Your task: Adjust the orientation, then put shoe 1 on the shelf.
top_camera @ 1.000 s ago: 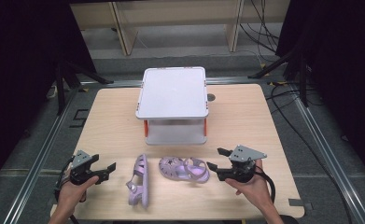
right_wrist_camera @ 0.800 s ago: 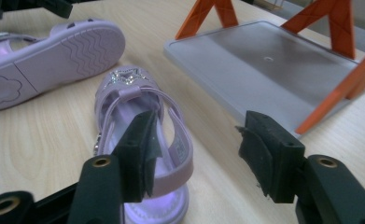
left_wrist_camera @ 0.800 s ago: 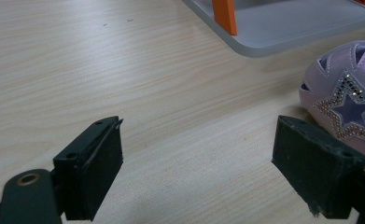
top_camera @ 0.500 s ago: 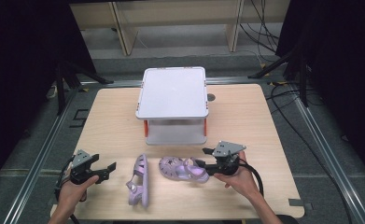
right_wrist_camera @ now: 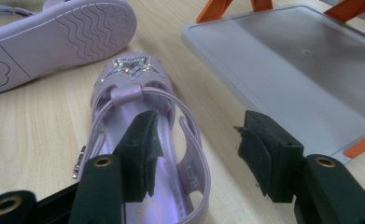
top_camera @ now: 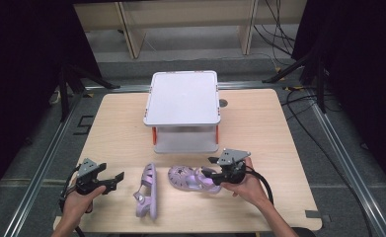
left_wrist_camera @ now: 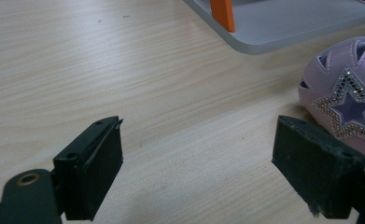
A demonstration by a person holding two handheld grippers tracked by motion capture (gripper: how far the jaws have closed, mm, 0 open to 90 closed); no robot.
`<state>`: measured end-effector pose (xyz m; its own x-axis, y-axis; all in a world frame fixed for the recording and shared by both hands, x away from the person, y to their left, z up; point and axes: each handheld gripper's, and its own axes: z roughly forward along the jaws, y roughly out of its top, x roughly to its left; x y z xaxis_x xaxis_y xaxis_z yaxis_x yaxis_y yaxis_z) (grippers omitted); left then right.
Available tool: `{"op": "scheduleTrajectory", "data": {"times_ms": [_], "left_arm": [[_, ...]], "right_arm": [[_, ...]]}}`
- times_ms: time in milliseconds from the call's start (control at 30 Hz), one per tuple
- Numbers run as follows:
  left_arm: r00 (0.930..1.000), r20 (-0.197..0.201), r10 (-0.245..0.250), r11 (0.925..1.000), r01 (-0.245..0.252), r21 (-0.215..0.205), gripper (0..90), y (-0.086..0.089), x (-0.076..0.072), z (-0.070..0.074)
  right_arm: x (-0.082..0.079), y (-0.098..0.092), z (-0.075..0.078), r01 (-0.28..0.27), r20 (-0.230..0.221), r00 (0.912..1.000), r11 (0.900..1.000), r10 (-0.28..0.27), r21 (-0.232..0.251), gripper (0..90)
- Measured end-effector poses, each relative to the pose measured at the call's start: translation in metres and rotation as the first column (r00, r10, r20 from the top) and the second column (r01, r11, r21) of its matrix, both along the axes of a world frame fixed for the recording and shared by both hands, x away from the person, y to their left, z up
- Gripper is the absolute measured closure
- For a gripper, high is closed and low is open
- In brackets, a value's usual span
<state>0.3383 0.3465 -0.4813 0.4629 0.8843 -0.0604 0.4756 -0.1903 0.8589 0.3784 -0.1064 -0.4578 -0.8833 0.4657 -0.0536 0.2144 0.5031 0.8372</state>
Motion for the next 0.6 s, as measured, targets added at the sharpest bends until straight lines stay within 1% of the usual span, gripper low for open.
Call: {"op": "scheduleTrajectory", "data": {"times_ms": [33,67,133,200,233,267,300,333,367,400,467,567,600], "left_arm": [[1.0000,0.000,0.004,1.0000,-0.004,-0.004,15.5,0.000,0.000,0.000],[1.0000,0.000,0.004,1.0000,-0.004,-0.004,15.5,0.000,0.000,0.000],[1.0000,0.000,0.004,1.0000,-0.004,-0.005,15.5,0.000,-0.001,0.000],[1.0000,0.001,0.005,1.0000,-0.005,-0.004,15.5,0.001,-0.001,0.001],[0.9995,-0.017,0.027,0.9996,-0.027,-0.005,15.6,0.000,-0.004,0.002],[0.9996,-0.015,0.024,0.9997,-0.025,-0.003,15.6,0.001,-0.004,0.002],[1.0000,0.003,0.007,1.0000,-0.007,-0.005,15.5,0.001,-0.002,0.001],[1.0000,0.004,0.006,0.9999,-0.006,-0.008,15.6,0.001,-0.002,0.002],[1.0000,0.004,0.006,0.9999,-0.006,-0.008,15.6,0.001,-0.002,0.002],[1.0000,0.005,0.008,0.9999,-0.008,-0.012,15.6,0.001,-0.002,0.002],[0.9999,0.001,0.011,0.9999,-0.011,-0.006,15.5,0.001,-0.002,0.002],[1.0000,0.005,0.000,1.0000,0.000,-0.004,15.5,0.001,-0.001,0.002],[1.0000,0.003,0.006,0.9999,-0.006,-0.010,15.5,0.000,-0.002,0.002]], "right_arm": [[0.000,0.000,0.000,-0.003,-0.003,1.0000,1.000,0.003,-0.001,46.6],[0.002,0.001,-0.001,-0.006,0.022,0.9997,1.000,0.006,-0.003,46.6],[0.002,0.002,-0.001,-0.004,0.001,1.0000,1.000,0.004,-0.008,46.5],[0.003,0.004,-0.002,-0.004,0.000,1.0000,1.000,0.004,-0.004,46.5],[0.004,0.005,-0.002,-0.008,0.000,1.0000,1.000,0.008,-0.018,46.6],[0.004,0.006,-0.002,-0.009,0.002,1.0000,1.000,0.009,-0.020,47.4],[0.004,0.007,-0.003,-0.015,0.006,0.9999,1.000,0.015,-0.022,48.2],[0.004,0.008,-0.003,-0.025,0.009,0.9996,0.999,0.025,-0.027,49.0],[0.004,0.008,-0.003,-0.025,0.009,0.9996,0.999,0.025,-0.027,49.0],[0.005,0.011,-0.004,-0.047,0.018,0.9987,0.998,0.048,-0.044,51.7],[0.005,0.013,-0.005,-0.067,0.016,0.9976,0.996,0.068,-0.054,54.4],[0.005,0.016,-0.005,-0.080,0.015,0.9966,0.995,0.081,-0.062,55.6],[0.006,0.017,-0.006,-0.086,0.014,0.9962,0.994,0.087,-0.062,55.7]]}}
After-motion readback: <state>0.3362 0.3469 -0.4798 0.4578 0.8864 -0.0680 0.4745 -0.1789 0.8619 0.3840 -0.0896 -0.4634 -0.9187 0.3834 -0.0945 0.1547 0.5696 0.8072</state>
